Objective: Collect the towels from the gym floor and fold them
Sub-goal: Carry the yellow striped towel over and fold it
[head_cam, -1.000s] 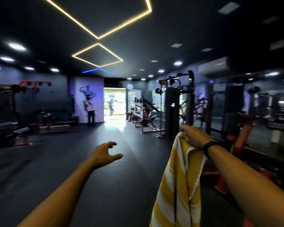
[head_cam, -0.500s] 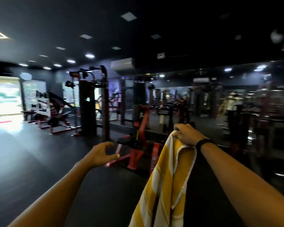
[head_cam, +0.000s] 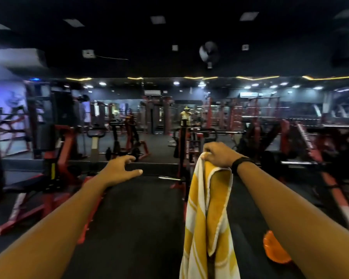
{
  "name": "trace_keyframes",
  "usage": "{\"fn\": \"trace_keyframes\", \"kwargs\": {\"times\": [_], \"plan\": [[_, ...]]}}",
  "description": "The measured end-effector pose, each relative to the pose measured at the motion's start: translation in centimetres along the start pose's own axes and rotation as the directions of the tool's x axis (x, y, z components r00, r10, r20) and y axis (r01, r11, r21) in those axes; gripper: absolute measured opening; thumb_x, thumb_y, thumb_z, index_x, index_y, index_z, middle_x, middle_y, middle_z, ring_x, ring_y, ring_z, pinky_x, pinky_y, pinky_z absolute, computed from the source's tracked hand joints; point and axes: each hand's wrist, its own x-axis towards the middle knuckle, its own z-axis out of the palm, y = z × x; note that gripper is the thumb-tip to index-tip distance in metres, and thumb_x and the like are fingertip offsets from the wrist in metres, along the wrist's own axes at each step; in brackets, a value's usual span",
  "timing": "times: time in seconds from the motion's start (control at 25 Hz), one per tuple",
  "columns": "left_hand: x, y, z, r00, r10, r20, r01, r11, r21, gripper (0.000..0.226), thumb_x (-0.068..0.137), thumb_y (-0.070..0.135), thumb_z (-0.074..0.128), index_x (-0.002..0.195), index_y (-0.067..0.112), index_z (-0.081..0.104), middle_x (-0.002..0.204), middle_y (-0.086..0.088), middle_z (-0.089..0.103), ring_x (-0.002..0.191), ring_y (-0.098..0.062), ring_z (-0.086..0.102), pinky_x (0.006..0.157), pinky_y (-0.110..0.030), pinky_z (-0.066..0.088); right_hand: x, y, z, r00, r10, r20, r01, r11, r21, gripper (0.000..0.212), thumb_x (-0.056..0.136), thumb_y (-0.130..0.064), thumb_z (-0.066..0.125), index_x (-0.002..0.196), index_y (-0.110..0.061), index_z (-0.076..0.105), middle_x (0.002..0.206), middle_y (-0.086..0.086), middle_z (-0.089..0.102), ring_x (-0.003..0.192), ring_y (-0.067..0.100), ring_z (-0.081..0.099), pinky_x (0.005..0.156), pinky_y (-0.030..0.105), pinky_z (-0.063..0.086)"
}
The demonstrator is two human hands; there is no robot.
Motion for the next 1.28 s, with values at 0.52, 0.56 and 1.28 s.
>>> {"fn": "trace_keyframes", "kwargs": {"times": [0.52,0.56,1.28], "plan": [[19.3,19.8,22.8,0.940,0.281,0.192,-0.265,0.959,-0.104,0.066,0.080,0.042,0.071,0.137,0.018,0.047,0.140,-0.006,0.050,0.126,-0.023,0.049,0.101,-0.033,0.039,-6.2,30.6,-9.3,0.904,0.378,-0.202,-0.401,0.912,-0.087,0.016,0.091,-0.023,0.057,0.076,-0.021,0.053,0.086,0.003,0.057,0.082,0.022,0.055,0.067,0.031,0.045],[21.2,20.6,24.5,0.932,0.299,0.207,-0.278,0.953,-0.124,0.067,0.080,0.042,0.072,0.137,0.018,0.047,0.140,-0.006,0.049,0.126,-0.023,0.048,0.101,-0.033,0.039,-5.9,32.6,-9.5,0.892,0.398,-0.214,-0.425,0.900,-0.095,0.020,0.091,-0.023,0.057,0.072,-0.024,0.050,0.083,0.001,0.056,0.081,0.022,0.055,0.065,0.030,0.044],[51.9,41.2,51.1,0.783,0.512,0.354,-0.449,0.858,-0.248,0.068,0.081,0.040,0.072,0.138,0.015,0.046,0.140,-0.010,0.049,0.129,-0.023,0.047,0.102,-0.032,0.038,4.1,65.7,-17.2,0.734,0.600,-0.317,-0.656,0.748,-0.102,0.012,0.091,-0.023,0.058,0.086,-0.012,0.058,0.094,0.008,0.057,0.085,0.025,0.056,0.066,0.028,0.039]]}}
